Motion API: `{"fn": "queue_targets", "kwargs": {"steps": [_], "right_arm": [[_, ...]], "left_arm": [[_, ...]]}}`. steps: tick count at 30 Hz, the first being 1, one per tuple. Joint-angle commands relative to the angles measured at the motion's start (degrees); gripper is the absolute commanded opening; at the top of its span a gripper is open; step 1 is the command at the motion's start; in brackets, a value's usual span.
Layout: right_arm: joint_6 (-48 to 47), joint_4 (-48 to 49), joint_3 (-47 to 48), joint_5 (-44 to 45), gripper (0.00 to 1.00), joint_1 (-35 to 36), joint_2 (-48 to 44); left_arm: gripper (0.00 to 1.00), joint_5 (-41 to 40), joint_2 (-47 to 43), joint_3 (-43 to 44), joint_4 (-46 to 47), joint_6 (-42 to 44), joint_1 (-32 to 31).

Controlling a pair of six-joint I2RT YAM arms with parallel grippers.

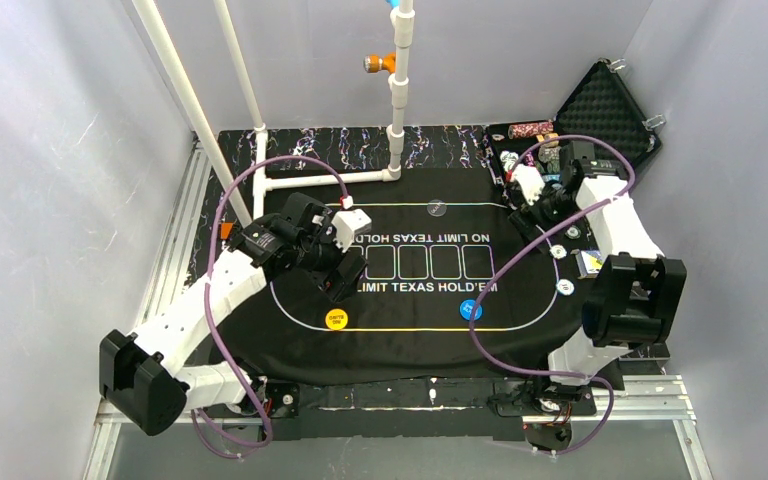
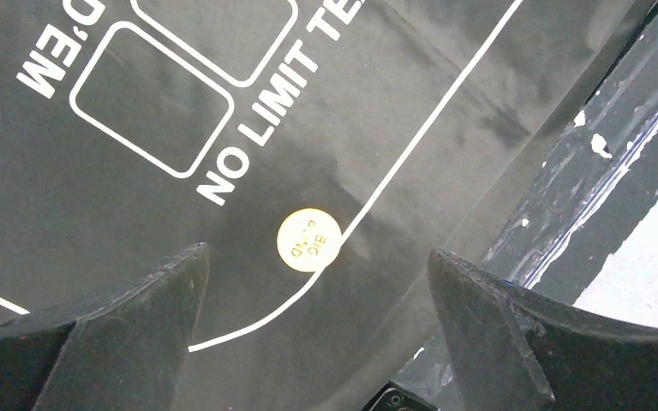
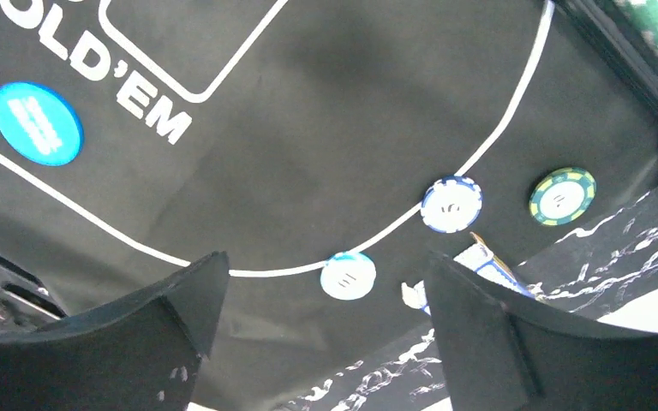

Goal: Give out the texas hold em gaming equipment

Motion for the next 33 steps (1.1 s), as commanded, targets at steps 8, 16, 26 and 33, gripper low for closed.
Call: {"fn": "queue_targets", "kwargs": {"steps": [8,16,26,33], "right_arm": [[19.23,13.46,1.32,1.46,0.78,-8.14,10.46],[20.32,20.42,-5.69,6.91,0.75,-8.65,8.50],[20.80,22.81,-6.33,7.11,0.71,-10.45,8.80],[21.01,22.72,-5.68,5.76,0.67,-11.45,10.86]], "left_arm": [[0.98,12.37,7.01,3.03,3.11,1.58,8.09],[0.98,10.09,5.63,0.78,7.22,1.16,9.01],[0.98,10.65,5.30,0.43,7.32,1.06,9.28],[0.98,11.18,5.11,0.22,7.50,1.19,9.28]]}}
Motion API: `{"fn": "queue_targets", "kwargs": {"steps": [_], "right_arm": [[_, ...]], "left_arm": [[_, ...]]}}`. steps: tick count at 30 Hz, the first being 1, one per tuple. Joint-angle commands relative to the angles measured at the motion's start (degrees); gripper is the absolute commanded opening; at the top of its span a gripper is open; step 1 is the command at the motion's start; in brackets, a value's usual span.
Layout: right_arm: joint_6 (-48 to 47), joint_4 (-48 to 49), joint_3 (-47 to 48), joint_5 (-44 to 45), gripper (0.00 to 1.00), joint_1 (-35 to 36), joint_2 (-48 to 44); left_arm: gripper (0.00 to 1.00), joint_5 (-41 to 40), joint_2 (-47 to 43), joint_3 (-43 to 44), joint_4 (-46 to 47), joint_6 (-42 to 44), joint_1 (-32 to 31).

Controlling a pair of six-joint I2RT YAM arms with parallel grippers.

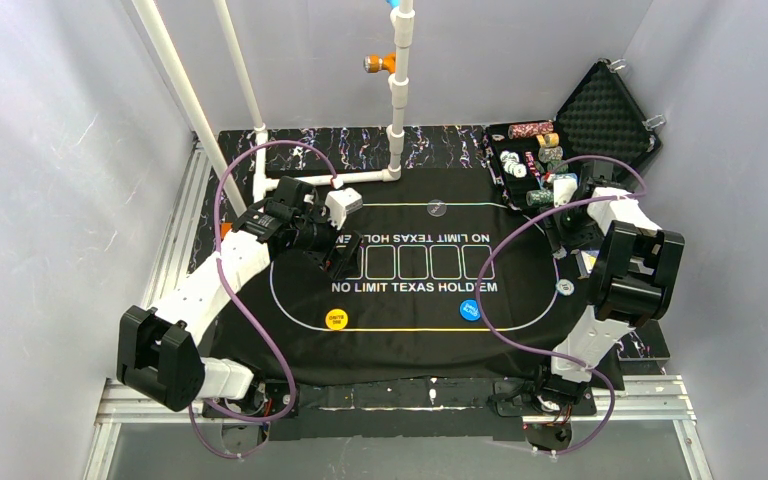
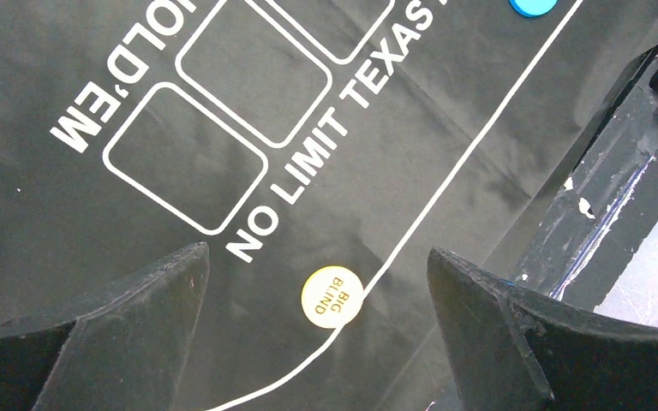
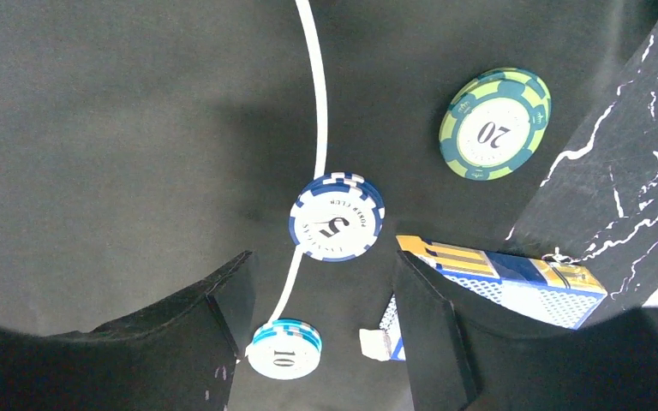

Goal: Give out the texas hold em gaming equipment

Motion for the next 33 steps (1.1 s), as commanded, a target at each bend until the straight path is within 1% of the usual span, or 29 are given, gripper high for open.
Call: {"fn": "queue_targets", "kwargs": {"steps": [1,10,15,22,24,30,33], "right_arm": [[0.84,1.00,1.33,-1.33,0.66,-0.76,0.26],[1.40,0.90,2.71,-2.71,0.68,-1.02,2.83],[1.68,0.75,3.24,-3.20,0.66,-1.02,3.87],[1.47,0.87,3.08,-2.51,0.56,-1.02,3.52],[1.22,0.84,3.06,-2.21,0.54,-1.11,3.36],[1.02,0.54,3.49,-1.75,0.44,-1.20,3.07],[1.02,0.30,3.74,-1.74,0.43,-1.29,2.50]], "left_arm": [[0.98,1.73,-2.33,-0.74,-0.02,0.16,0.34],[0.98,1.72,-2.76,-1.26,-0.04,0.38,0.42],[0.98,1.68,-2.77,-1.42,-0.05,0.55,0.55],[0.98,1.81,-2.46,-1.68,0.28,0.54,0.78],[0.98,1.78,-2.43,-1.62,0.31,0.54,0.80],[0.98,1.92,-2.33,-1.70,0.32,0.51,0.87],[0.98,1.87,-2.33,-1.67,0.31,0.46,0.86]]}}
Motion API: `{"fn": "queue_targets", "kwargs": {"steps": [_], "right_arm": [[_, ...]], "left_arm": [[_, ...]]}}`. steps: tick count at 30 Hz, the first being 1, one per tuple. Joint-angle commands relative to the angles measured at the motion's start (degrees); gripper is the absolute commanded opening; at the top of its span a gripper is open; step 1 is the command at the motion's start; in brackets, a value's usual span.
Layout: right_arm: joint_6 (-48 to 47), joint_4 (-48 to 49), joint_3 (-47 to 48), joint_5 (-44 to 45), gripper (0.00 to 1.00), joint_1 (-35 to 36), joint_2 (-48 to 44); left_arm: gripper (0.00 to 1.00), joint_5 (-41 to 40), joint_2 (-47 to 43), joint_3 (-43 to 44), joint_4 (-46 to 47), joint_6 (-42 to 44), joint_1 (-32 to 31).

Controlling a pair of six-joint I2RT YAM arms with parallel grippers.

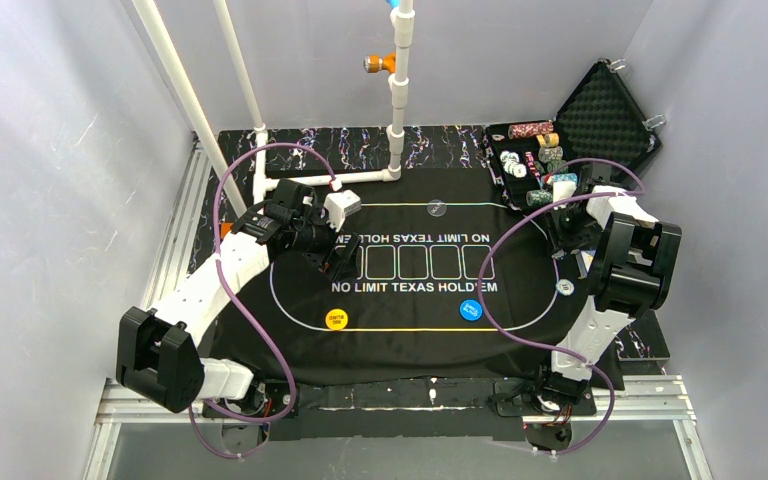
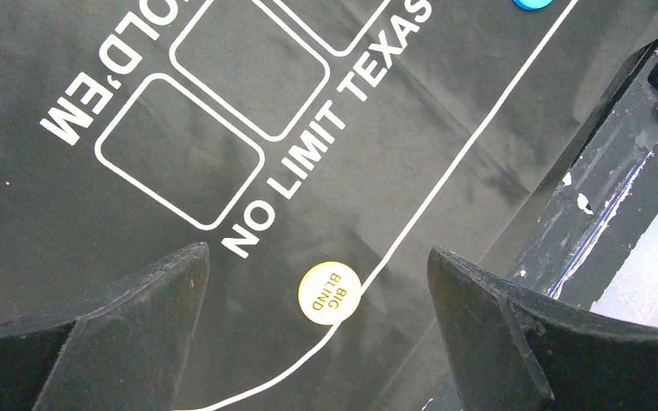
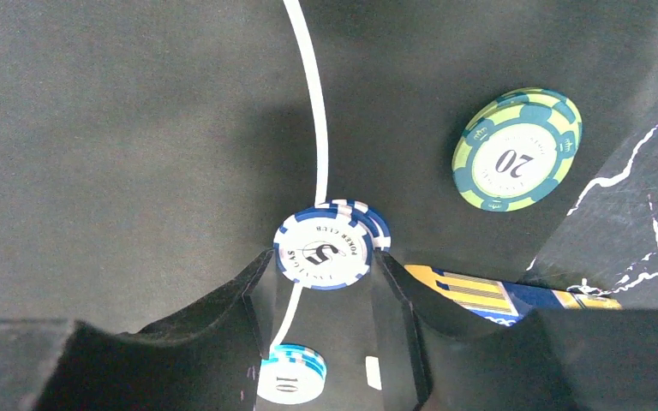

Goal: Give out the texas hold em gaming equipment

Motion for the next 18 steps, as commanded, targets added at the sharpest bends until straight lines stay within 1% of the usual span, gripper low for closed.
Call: {"fn": "queue_targets", "kwargs": {"steps": [1,7,12,13,17,18], "right_arm": [[0.01,-0.05,2.45,-0.08,0.42,-0.52,-1.71],[-0.16,-1.08,3.48,0.04,0.40,-0.52,-2.78],[-0.32,-1.68,3.97,0.06,0.40,-0.61,-3.21],[-0.41,-1.98,4.06,-0.17,0.42,-0.61,-3.12],[-0.49,-2.61,3.83,-2.13,0.57,-0.53,-3.21],[-0.37,-2.89,3.80,-3.17,0.58,-0.52,-3.50]], "left_arm": [[0.98,1.30,-1.83,-0.60,0.24,0.41,0.39],[0.98,1.45,-1.66,-0.63,0.32,0.38,0.51],[0.98,1.56,-1.61,-0.71,0.28,0.30,0.52],[0.98,1.57,-1.58,-0.70,0.31,0.27,0.52],[0.98,1.72,-1.57,-0.73,0.28,0.24,0.47],[0.98,1.74,-1.57,-0.73,0.31,0.28,0.47]]}}
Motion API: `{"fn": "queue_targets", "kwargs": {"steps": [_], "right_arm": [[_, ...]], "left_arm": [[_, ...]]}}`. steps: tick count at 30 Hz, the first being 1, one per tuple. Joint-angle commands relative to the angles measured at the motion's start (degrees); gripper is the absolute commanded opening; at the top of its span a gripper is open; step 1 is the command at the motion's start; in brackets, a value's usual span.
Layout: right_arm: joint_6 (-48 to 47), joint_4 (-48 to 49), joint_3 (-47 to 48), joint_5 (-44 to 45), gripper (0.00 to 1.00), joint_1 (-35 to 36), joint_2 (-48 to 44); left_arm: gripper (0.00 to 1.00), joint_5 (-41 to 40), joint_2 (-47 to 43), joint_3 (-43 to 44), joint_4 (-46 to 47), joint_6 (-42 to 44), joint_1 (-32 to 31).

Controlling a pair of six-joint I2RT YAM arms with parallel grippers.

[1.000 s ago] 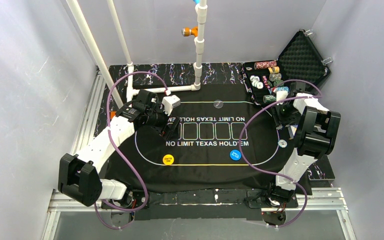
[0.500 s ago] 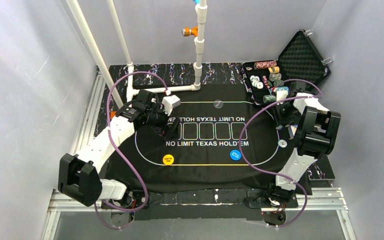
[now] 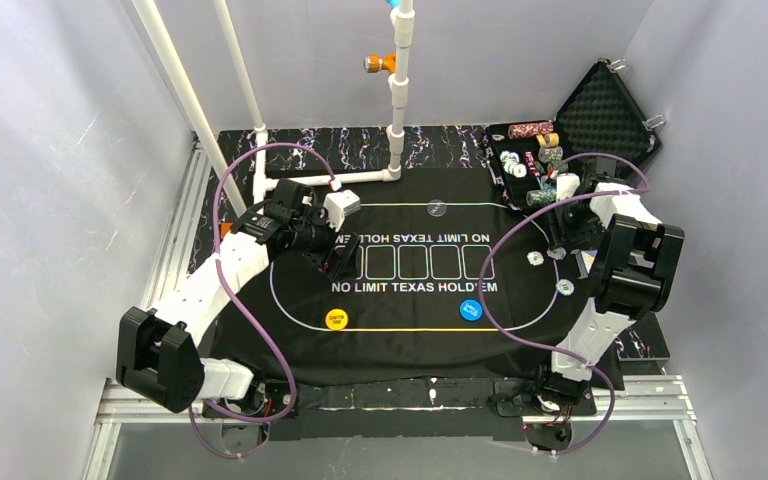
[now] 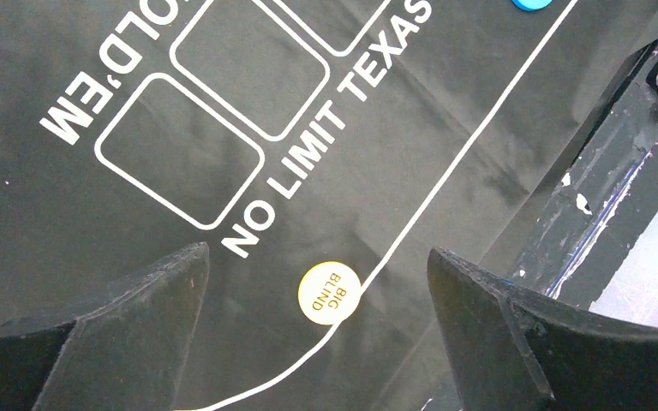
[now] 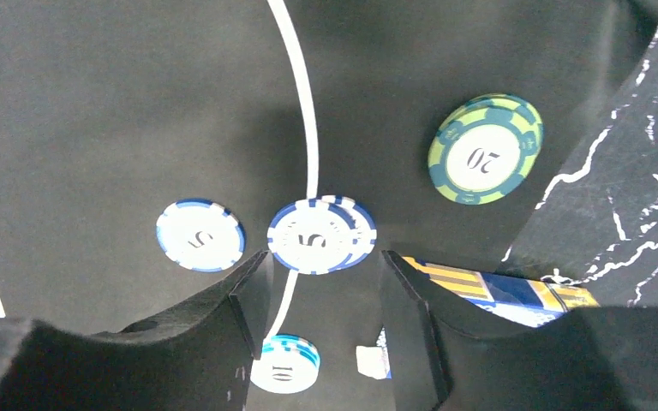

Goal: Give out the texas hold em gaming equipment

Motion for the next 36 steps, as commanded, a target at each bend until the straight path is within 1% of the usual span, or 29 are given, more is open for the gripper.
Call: {"fn": "queue_targets", "kwargs": {"steps": [1,6,15,25,31,36], "right_arm": [[-0.25,-2.29,1.92,-4.24,0.59,-0.01,-2.96],[-0.76,-3.16,1.41,-5.96,0.60,2.34,-3.82],[0.29,-2.11,-1.24,-5.52,0.56,5.90,-2.75],[0.68,-0.90,-3.92,-3.71,0.56,6.84,-0.62],[0.13,-0.89,-5.60,-3.90,0.60,7.07,-0.29],[0.10,-0.57,-6.34,-3.58,0.67,7.27,-0.16]], "left_arm": [[0.98,1.52,-1.52,-0.66,0.26,0.26,0.29],[0.98,2.08,-1.09,-0.31,0.26,0.18,0.30],[0.98,2.10,-0.99,-0.28,0.18,0.18,0.26],[0.98,1.87,-1.13,-0.43,-0.11,0.34,0.25],[0.98,1.84,-1.04,-0.29,-0.11,0.31,0.30],[0.98,1.83,-0.77,-0.34,-0.02,0.28,0.30]]}}
